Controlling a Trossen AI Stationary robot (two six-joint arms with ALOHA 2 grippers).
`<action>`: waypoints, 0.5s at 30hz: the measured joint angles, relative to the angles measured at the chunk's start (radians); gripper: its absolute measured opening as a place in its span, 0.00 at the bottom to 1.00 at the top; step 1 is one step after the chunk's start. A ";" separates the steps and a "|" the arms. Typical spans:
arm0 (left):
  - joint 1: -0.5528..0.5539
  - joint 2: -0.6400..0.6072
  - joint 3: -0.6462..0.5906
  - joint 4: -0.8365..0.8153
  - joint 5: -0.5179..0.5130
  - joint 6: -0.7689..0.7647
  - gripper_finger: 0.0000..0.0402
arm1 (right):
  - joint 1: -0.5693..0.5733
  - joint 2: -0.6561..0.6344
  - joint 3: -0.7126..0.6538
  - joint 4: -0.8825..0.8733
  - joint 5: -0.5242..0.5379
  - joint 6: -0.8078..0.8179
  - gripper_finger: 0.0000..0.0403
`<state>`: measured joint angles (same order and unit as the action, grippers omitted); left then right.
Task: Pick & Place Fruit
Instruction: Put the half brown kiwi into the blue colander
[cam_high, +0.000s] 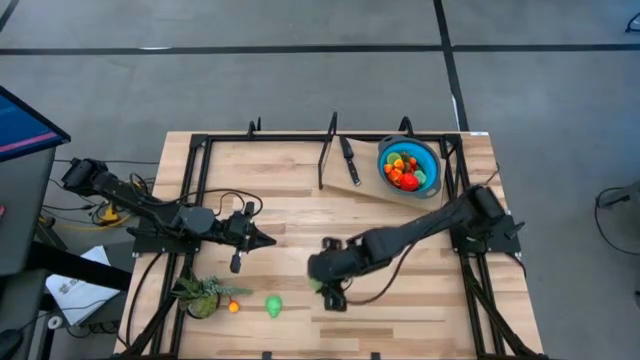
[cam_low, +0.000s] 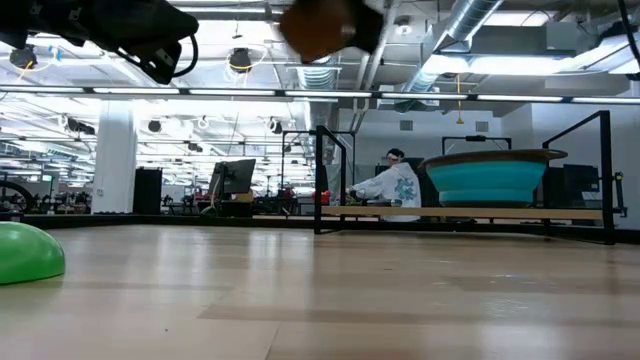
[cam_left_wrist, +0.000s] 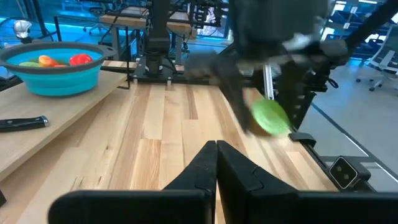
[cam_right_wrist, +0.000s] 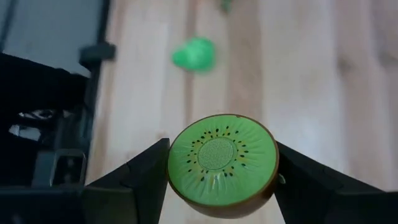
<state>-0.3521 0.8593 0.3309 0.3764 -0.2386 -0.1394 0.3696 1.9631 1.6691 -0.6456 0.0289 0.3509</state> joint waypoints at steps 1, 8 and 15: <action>0.000 0.000 0.000 0.000 0.000 0.000 0.00 | -0.006 -0.022 0.000 -0.051 0.002 0.009 0.57; 0.000 0.000 0.000 -0.002 0.000 0.001 0.00 | -0.062 -0.164 0.000 -0.359 0.081 0.046 0.57; 0.000 0.000 0.000 -0.002 0.000 0.002 0.00 | -0.181 -0.262 0.000 -0.602 0.165 -0.009 0.57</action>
<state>-0.3523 0.8593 0.3312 0.3744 -0.2386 -0.1375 0.1888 1.7011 1.6695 -1.2478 0.1937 0.3418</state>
